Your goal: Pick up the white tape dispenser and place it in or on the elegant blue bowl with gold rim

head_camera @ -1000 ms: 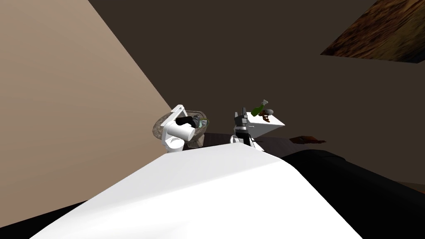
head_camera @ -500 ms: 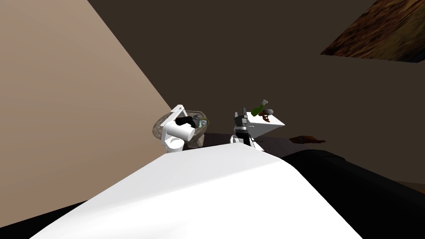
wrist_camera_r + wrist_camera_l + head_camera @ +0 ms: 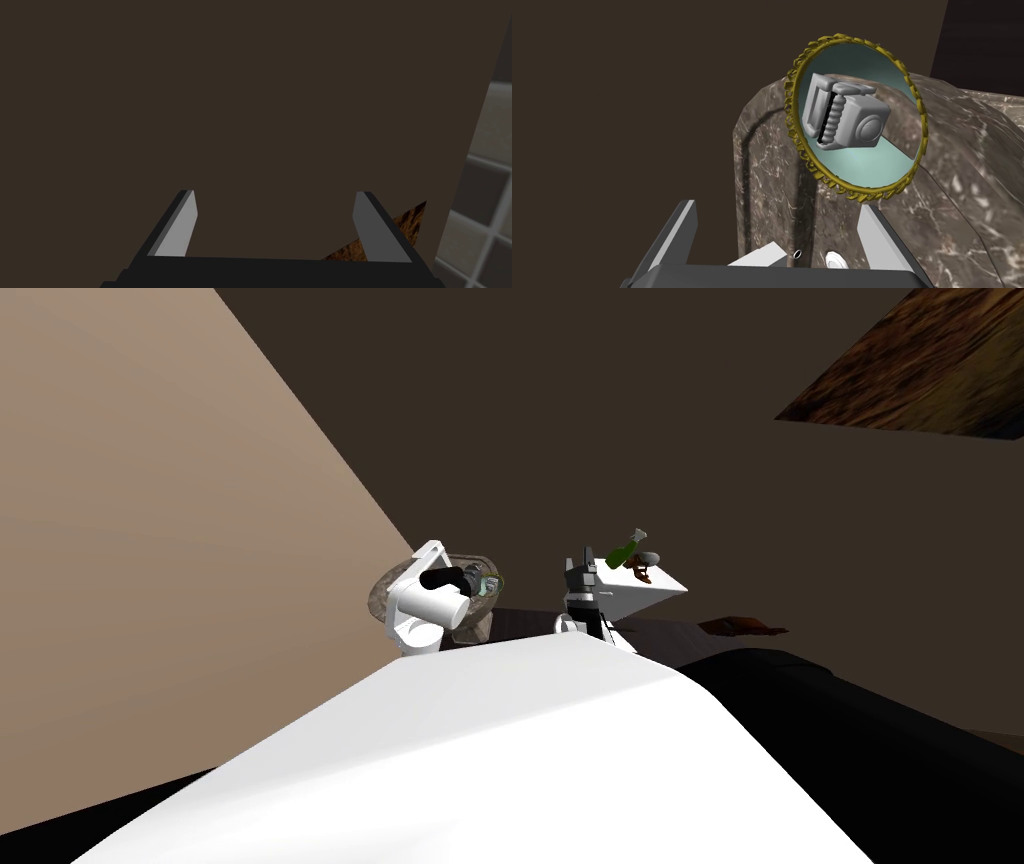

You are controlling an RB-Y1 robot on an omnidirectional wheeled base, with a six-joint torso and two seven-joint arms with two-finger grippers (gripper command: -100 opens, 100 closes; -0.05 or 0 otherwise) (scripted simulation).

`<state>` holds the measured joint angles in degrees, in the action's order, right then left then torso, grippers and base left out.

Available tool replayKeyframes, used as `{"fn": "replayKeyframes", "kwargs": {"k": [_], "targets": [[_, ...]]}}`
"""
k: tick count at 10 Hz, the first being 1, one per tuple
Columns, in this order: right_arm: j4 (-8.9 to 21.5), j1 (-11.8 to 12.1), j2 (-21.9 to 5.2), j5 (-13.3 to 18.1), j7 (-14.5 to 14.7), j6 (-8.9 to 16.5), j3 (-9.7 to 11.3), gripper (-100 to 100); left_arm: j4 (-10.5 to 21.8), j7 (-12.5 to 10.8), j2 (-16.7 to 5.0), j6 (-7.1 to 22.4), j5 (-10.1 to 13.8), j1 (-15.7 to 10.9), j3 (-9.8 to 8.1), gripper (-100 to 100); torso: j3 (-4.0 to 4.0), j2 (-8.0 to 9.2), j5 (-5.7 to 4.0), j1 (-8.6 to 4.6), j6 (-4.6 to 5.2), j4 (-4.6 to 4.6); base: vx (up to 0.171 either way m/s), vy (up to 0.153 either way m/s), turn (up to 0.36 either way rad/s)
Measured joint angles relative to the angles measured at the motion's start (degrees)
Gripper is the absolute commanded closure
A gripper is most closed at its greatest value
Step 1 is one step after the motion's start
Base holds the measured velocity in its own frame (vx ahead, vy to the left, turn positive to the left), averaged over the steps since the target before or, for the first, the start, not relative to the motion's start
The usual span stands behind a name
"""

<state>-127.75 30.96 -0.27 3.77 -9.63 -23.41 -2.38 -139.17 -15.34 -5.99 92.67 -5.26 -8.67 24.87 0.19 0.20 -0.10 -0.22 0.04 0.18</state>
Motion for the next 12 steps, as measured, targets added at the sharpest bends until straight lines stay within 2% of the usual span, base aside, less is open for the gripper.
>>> {"fn": "replayKeyframes", "kwargs": {"k": [8,12], "targets": [[0.0,0.0,0.0,0.0,0.0,0.0,0.0,0,-6.8,-2.7,0.6,11.9,-1.6,-4.9,2.74,-100,0.01,0.02,0.01,0.03,0.0,0.0,0.002,-0.002,0.007],[0.0,0.0,0.0,0.0,0.0,0.0,0.0,0,-7.0,-2.7,0.6,12.5,-1.4,-5.0,2.61,-100,0.01,0.02,0.01,0.04,0.0,0.0,0.0,-0.001,0.002]]}}
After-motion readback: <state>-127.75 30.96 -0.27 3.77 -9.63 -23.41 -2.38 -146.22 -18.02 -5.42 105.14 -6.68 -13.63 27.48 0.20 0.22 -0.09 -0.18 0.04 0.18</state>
